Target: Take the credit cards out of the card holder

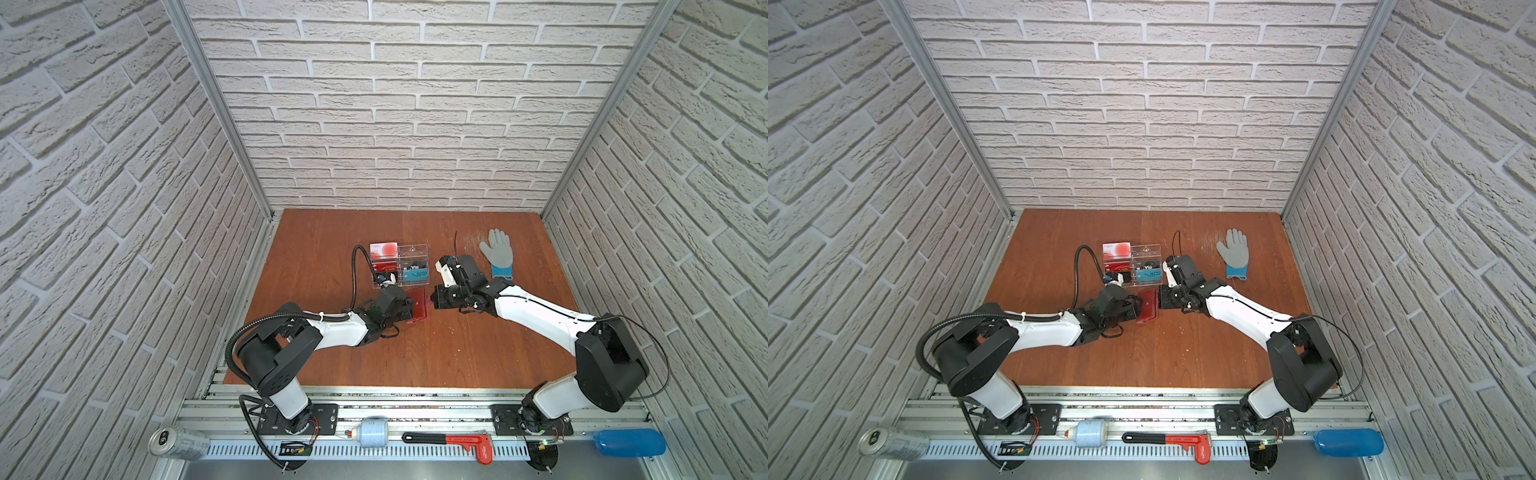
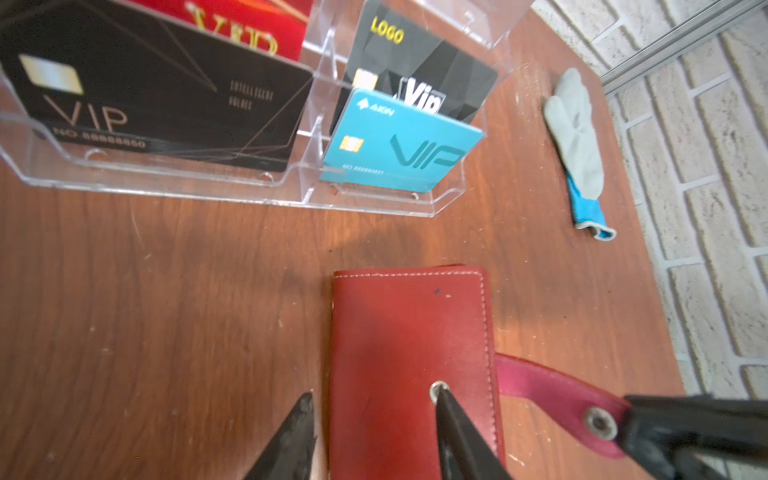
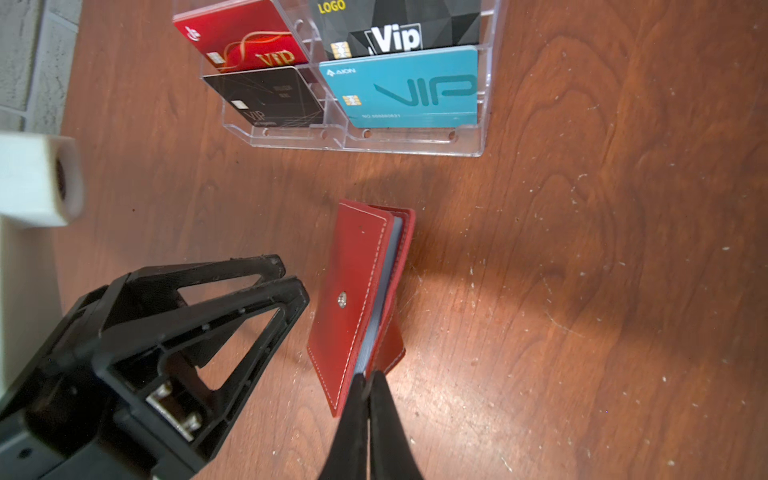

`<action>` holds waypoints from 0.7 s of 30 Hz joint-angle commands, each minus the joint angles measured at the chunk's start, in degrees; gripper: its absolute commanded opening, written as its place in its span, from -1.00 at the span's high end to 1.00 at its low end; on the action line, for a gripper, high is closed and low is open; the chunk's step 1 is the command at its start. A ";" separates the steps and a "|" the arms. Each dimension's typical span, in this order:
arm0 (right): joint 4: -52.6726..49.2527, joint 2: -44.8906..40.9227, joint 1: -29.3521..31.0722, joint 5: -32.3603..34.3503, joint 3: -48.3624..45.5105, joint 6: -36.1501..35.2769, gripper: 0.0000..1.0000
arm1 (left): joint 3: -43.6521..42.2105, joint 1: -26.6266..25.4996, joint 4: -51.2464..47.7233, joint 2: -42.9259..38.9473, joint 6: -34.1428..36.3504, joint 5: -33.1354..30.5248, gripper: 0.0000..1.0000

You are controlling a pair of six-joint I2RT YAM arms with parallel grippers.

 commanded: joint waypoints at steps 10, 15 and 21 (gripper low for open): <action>5.57 -3.87 -0.34 -3.79 -1.82 -0.37 0.88 | -0.29 -0.07 4.13 -2.23 2.28 2.04 -0.08; 6.36 -6.00 -0.34 -3.78 -2.71 -0.37 0.88 | 0.10 -0.40 4.75 -1.87 2.93 2.92 -0.26; 6.57 -5.93 -0.34 -3.97 -2.70 -0.45 0.88 | 0.89 -0.46 4.79 -0.23 3.32 3.76 -0.32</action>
